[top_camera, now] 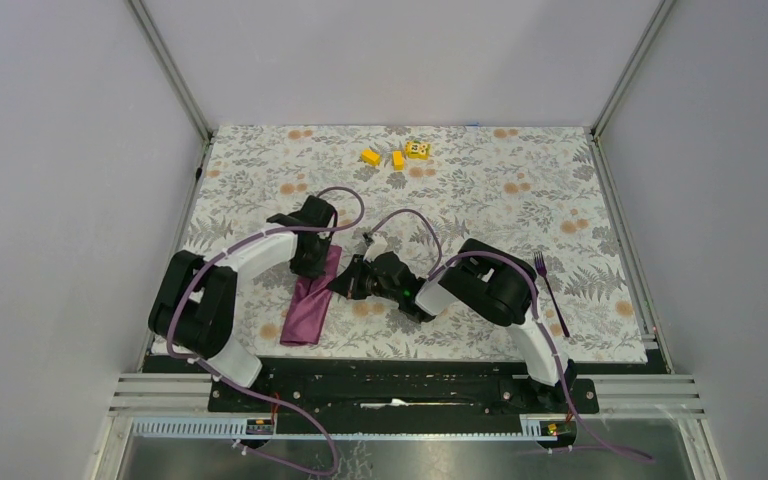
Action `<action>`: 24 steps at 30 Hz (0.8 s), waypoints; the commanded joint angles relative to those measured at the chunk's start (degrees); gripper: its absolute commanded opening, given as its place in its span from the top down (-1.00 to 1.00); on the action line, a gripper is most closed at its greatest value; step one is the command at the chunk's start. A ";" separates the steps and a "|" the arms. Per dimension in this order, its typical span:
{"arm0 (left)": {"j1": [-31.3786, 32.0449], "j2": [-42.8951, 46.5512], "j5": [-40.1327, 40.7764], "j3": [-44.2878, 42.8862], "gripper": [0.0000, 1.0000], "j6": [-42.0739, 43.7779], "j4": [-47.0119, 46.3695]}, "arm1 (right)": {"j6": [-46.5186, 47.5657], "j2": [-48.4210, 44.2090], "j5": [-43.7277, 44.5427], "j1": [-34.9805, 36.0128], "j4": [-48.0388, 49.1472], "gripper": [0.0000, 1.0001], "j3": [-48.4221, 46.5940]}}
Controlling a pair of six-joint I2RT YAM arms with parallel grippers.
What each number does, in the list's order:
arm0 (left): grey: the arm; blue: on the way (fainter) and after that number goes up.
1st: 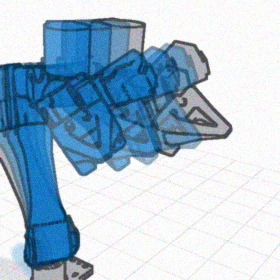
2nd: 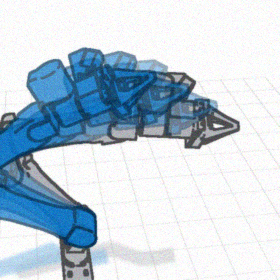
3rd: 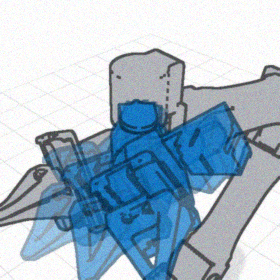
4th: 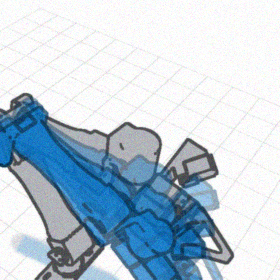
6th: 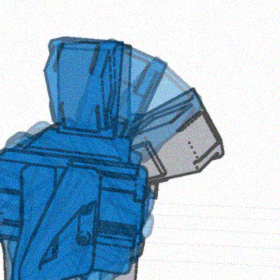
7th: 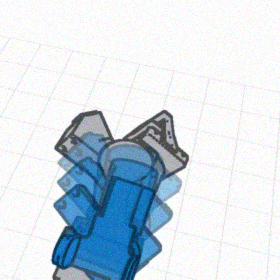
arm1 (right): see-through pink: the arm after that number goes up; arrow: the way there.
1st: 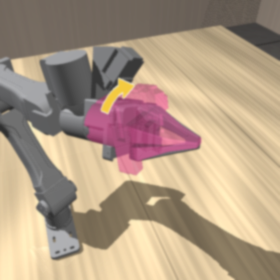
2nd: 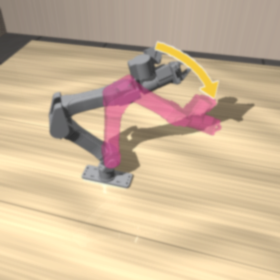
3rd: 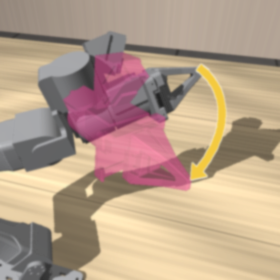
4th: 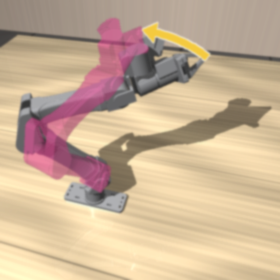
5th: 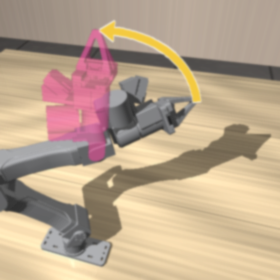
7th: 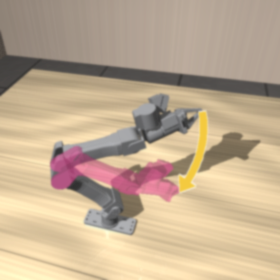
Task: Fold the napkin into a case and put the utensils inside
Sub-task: Insert the spoon into the folded napkin.
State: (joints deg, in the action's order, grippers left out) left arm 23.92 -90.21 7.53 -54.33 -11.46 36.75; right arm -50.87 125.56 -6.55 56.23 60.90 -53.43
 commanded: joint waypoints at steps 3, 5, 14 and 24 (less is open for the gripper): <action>-1.71 -0.74 1.72 -2.80 1.00 1.87 1.08 | 1.30 1.07 2.16 0.29 -2.70 1.00 -1.24; -1.99 -1.32 1.39 -3.03 1.00 2.05 1.35 | 1.31 1.16 2.11 0.27 -2.68 1.00 -1.24; -1.96 -0.98 0.64 -4.11 0.69 1.04 3.22 | 4.26 -4.63 0.40 0.29 -7.10 1.00 -2.42; -1.88 18.18 -2.24 -9.81 0.18 -5.23 7.19 | 9.56 -35.89 10.50 -1.70 -43.24 -0.18 -3.84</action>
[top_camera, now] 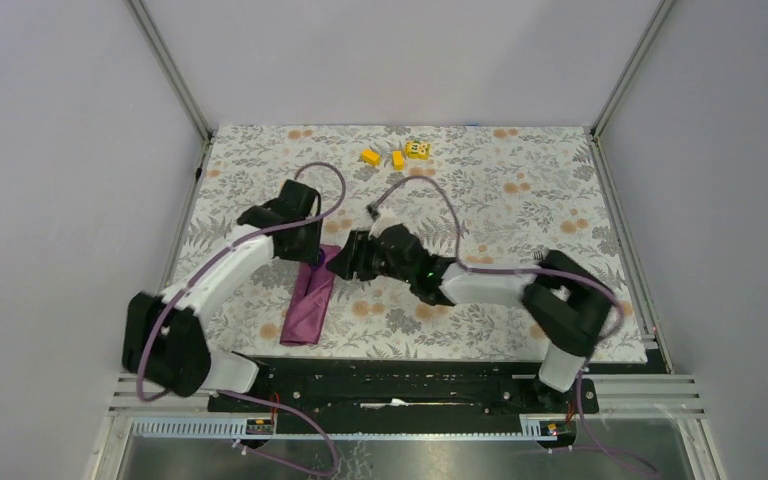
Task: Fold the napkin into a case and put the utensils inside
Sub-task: Insert the spoon into the folded napkin, then pick up the fork from the corner of the board.
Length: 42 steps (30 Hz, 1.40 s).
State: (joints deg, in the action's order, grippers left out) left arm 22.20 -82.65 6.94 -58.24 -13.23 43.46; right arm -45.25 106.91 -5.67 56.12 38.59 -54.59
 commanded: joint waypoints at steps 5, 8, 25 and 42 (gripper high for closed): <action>0.21 19.26 -16.84 -2.51 0.03 -3.73 -8.53 | 4.65 -33.58 21.20 -13.97 -58.57 -0.84 0.06; 0.71 21.19 -24.20 -1.06 -0.02 -3.68 -12.78 | 1.81 -38.81 28.20 -21.14 -70.41 -0.99 0.36; 3.80 30.89 -35.56 3.92 -0.07 -1.27 -17.63 | 33.21 -17.16 11.05 -62.77 -83.03 -0.82 -6.93; 8.63 36.91 -33.44 0.45 -0.08 -1.21 -13.42 | 42.26 -4.74 6.89 -65.59 -84.65 -0.05 -8.95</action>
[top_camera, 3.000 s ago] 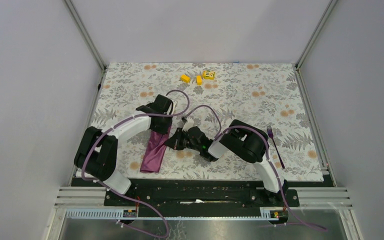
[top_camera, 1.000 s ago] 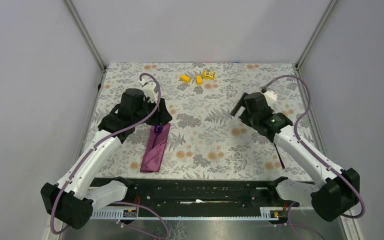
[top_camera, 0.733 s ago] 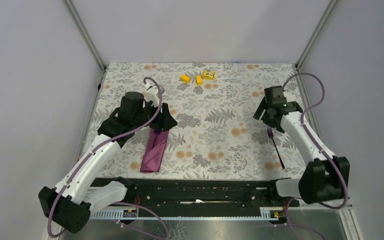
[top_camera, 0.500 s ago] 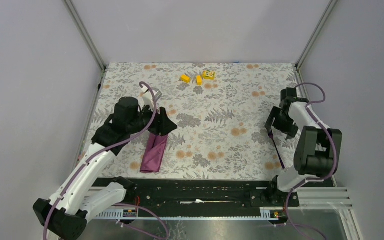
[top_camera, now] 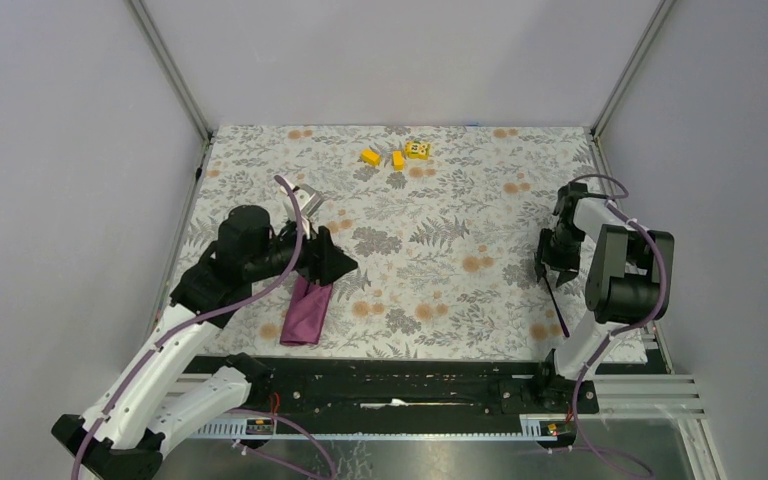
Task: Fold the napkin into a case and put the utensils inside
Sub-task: Pick up the fork from the corner of the board.
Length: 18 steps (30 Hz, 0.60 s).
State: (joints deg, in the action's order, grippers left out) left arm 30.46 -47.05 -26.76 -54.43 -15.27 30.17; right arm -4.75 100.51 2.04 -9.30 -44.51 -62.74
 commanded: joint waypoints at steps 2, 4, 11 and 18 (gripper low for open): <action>0.39 1.42 0.78 -3.71 -0.08 1.12 0.29 | 1.62 2.40 0.23 -0.14 -1.65 -0.03 -0.89; 0.39 1.65 1.13 -3.91 -0.08 1.34 0.71 | 1.46 2.85 0.43 -0.18 -1.40 0.00 -0.89; 0.39 2.85 2.20 -3.90 -0.08 0.71 0.92 | 0.58 4.37 1.19 -0.10 -1.15 0.36 -1.21; 0.39 3.92 3.70 -3.62 -0.09 -0.31 1.18 | -2.54 5.65 1.00 1.06 0.66 0.80 -0.47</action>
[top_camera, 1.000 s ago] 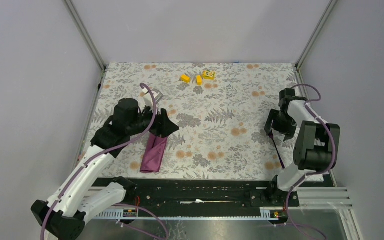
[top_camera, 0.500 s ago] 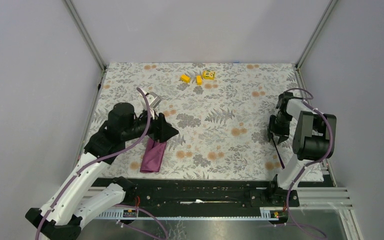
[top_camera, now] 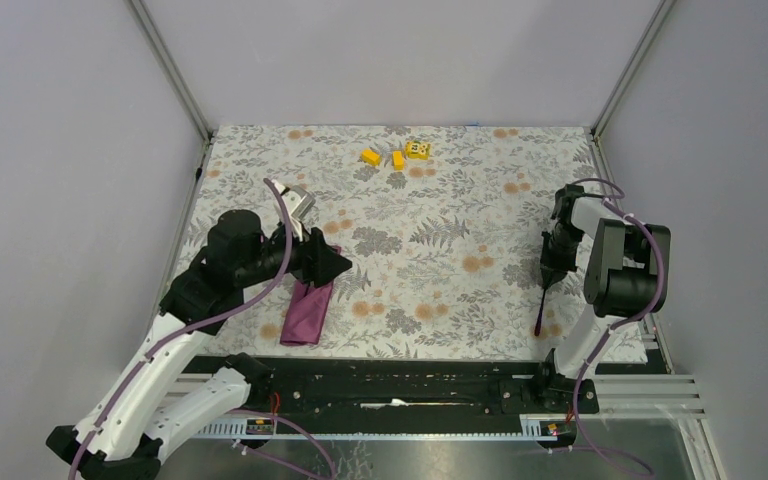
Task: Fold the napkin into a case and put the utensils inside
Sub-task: Pick up the fork from the corner of the board, then insert the fork into the folded napkin.
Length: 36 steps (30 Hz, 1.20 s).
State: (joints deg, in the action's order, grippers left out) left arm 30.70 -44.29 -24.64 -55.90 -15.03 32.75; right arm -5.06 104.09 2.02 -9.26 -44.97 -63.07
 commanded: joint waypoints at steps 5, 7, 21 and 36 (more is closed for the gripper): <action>0.15 1.28 3.51 -2.11 -0.12 -2.70 -1.09 | -8.10 2.91 3.60 5.57 0.21 1.00 -2.14; 0.15 0.78 7.85 -2.42 -0.19 -5.29 0.13 | -12.77 2.20 2.74 8.55 -0.53 1.00 -3.51; -17.07 -6.18 30.36 2.58 -0.43 -25.97 12.66 | -56.73 13.23 4.49 44.93 0.48 1.00 -41.02; -31.89 -4.68 15.28 22.48 0.74 -35.00 8.98 | -57.28 34.51 12.33 56.56 0.97 1.00 -68.18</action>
State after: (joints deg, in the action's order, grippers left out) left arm -0.82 -50.72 -7.11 -34.89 -47.16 43.22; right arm -63.26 139.37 10.50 45.93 -43.53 -130.04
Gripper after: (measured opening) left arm 0.132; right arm 0.022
